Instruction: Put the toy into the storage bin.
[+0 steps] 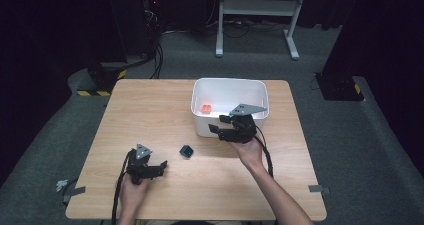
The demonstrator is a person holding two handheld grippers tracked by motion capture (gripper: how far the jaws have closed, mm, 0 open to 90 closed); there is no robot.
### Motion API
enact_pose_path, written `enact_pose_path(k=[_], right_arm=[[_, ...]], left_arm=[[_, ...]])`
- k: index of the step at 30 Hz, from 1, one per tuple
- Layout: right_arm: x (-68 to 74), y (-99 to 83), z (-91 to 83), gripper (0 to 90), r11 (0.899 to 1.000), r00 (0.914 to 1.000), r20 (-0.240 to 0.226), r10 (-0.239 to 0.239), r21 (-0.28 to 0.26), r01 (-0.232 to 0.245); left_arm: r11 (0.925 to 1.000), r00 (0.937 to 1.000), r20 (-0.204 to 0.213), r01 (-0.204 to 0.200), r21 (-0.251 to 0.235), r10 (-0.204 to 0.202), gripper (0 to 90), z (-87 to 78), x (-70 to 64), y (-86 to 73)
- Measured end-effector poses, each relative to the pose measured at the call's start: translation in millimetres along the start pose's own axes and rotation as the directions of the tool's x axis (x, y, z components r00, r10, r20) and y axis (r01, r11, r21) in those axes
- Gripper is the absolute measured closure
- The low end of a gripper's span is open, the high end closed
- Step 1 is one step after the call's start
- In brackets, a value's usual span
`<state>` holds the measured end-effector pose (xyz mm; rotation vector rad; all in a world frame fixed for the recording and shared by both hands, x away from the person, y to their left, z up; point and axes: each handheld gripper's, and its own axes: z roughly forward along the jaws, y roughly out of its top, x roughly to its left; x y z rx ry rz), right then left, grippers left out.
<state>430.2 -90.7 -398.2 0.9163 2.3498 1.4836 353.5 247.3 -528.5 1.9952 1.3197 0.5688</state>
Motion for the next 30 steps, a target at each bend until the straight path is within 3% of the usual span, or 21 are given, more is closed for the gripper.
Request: enact_pose_path(k=[15,30], right_arm=[[11.0,-14.9,14.6,42.0,1.000,0.9991,-0.041,0.014,0.014,-0.013],[25.4,-28.1,32.2,42.1,0.998,0.9980,-0.062,-0.008,0.055,0.011]], left_arm=[[1.0000,1.0000,-0.001,0.002,0.000,-0.002,13.2,0.0,-0.1,0.0],[1.0000,1.0000,0.000,0.000,0.000,0.000,13.1,0.0,0.0,0.0]])
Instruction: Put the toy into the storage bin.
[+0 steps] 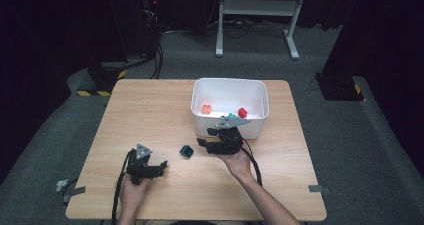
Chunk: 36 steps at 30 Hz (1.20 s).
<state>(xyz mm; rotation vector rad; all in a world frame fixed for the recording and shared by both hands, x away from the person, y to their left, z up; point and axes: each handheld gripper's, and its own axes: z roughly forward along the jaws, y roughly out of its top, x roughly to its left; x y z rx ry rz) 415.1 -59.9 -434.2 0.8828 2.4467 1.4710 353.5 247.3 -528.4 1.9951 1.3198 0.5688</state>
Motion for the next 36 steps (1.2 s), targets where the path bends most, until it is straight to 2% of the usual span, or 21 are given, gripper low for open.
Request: enact_pose_path(k=[18,26,36], right_arm=[[10.8,-15.6,28.7,42.0,0.998,0.9997,-0.022,-0.005,0.055,0.006],[17.0,-24.7,50.7,41.5,0.993,0.9992,-0.031,-0.023,0.111,0.027],[17.0,-33.6,69.5,41.2,0.989,0.9997,-0.025,0.002,0.150,0.002]], left_arm=[[1.0000,1.0000,0.000,0.000,0.000,0.000,13.1,0.0,0.0,0.0],[1.0000,1.0000,0.000,0.000,0.000,0.000,13.1,0.0,0.0,0.0],[1.0000,1.0000,0.000,0.000,0.000,0.000,13.1,0.0,0.0,0.0]])
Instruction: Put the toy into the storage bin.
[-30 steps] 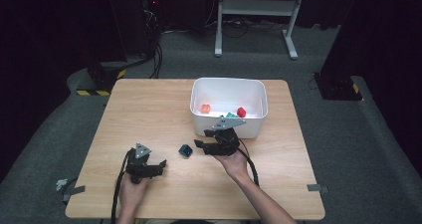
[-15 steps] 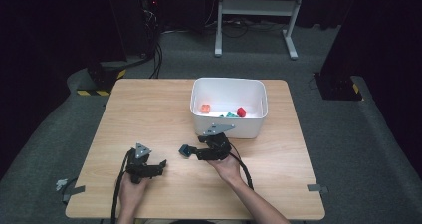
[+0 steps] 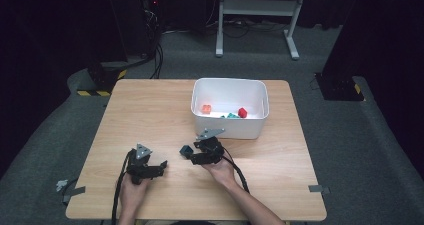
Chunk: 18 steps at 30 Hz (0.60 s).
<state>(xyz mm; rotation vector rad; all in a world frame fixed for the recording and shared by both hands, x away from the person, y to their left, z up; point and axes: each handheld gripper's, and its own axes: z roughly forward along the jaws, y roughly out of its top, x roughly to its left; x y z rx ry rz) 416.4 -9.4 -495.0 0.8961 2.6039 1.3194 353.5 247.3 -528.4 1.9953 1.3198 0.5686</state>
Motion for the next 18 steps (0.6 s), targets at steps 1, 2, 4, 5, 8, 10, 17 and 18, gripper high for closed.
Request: enact_pose_path(k=[1,2,4,5,8,10,17,18], right_arm=[[-0.1,-0.6,1.9,41.1,1.000,1.0000,0.004,-0.001,0.006,0.001],[0.0,-1.1,3.8,41.0,1.000,1.0000,0.009,-0.003,0.010,0.002],[-0.1,-2.2,7.5,40.9,1.000,0.9999,0.014,0.001,0.017,-0.001],[-0.3,-2.6,8.9,40.8,1.000,0.9999,0.016,-0.002,0.017,0.001],[-0.2,-3.9,14.7,40.4,1.000,0.9997,0.024,0.002,0.031,-0.003],[-0.9,-4.9,18.4,40.2,0.999,0.9996,0.028,-0.004,0.037,0.003],[-1.8,-4.9,27.1,40.5,0.999,0.9996,0.029,0.007,0.050,-0.008],[-1.8,-4.9,28.0,40.6,0.999,0.9995,0.030,0.007,0.052,-0.008]], left_arm=[[1.0000,1.0000,0.000,0.001,0.000,-0.001,13.1,0.0,0.0,0.0],[1.0000,1.0000,0.000,0.000,0.000,0.000,13.1,0.0,0.0,0.0],[1.0000,1.0000,0.000,0.000,0.000,0.000,13.1,0.0,0.0,0.0],[1.0000,1.0000,0.000,0.000,0.000,0.000,13.1,0.0,0.0,0.0],[1.0000,1.0000,0.000,0.000,0.000,0.000,13.1,0.0,0.0,0.0],[1.0000,1.0000,0.000,0.000,0.000,0.000,13.1,0.0,0.0,0.0],[1.0000,1.0000,0.000,0.000,0.000,0.000,13.1,0.0,0.0,0.0],[1.0000,1.0000,0.000,0.000,0.000,0.000,13.1,0.0,0.0,0.0]])
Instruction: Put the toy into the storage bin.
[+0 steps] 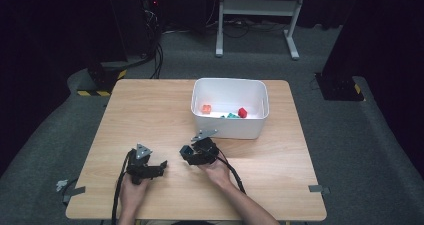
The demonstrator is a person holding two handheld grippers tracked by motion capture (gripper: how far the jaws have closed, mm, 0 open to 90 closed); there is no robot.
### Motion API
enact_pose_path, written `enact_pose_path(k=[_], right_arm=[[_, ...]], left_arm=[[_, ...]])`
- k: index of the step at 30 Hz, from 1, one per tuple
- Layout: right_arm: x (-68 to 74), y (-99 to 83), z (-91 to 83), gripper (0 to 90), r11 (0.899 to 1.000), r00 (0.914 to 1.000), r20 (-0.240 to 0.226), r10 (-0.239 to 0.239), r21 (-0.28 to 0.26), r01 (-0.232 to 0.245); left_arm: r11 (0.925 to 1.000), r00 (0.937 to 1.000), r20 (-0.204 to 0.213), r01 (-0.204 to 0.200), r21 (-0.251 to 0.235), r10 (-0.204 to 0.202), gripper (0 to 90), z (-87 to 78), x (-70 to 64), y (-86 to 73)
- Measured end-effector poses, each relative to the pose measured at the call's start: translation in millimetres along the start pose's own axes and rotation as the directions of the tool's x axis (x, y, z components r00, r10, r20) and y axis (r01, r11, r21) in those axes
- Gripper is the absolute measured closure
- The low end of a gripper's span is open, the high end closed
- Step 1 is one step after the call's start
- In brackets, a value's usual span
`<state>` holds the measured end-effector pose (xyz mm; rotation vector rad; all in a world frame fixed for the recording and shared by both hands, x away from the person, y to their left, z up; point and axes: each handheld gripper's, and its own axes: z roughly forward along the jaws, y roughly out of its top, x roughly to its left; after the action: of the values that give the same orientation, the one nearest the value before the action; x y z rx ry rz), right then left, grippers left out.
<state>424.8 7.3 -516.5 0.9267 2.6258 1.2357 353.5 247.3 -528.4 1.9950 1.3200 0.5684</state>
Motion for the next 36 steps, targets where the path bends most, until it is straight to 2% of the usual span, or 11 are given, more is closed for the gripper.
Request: enact_pose_path(k=[7,13,21,36], right_arm=[[0.3,0.4,6.5,45.2,1.000,1.0000,0.008,0.004,0.018,-0.005],[0.6,0.3,6.6,53.2,1.000,0.9996,0.021,-0.020,0.024,0.019],[3.3,0.9,5.0,58.0,0.998,0.9984,0.028,-0.049,0.027,0.048],[2.8,0.9,-8.8,58.8,0.999,0.9985,0.016,-0.051,0.008,0.051]], left_arm=[[1.0000,1.0000,0.000,0.000,0.000,0.000,13.1,0.0,0.0,0.0],[1.0000,1.0000,0.000,0.000,0.000,0.000,13.1,0.0,0.0,0.0],[1.0000,1.0000,0.000,0.000,0.000,0.000,13.1,0.0,0.0,0.0],[1.0000,1.0000,0.000,0.000,0.000,0.000,13.1,0.0,0.0,0.0]])
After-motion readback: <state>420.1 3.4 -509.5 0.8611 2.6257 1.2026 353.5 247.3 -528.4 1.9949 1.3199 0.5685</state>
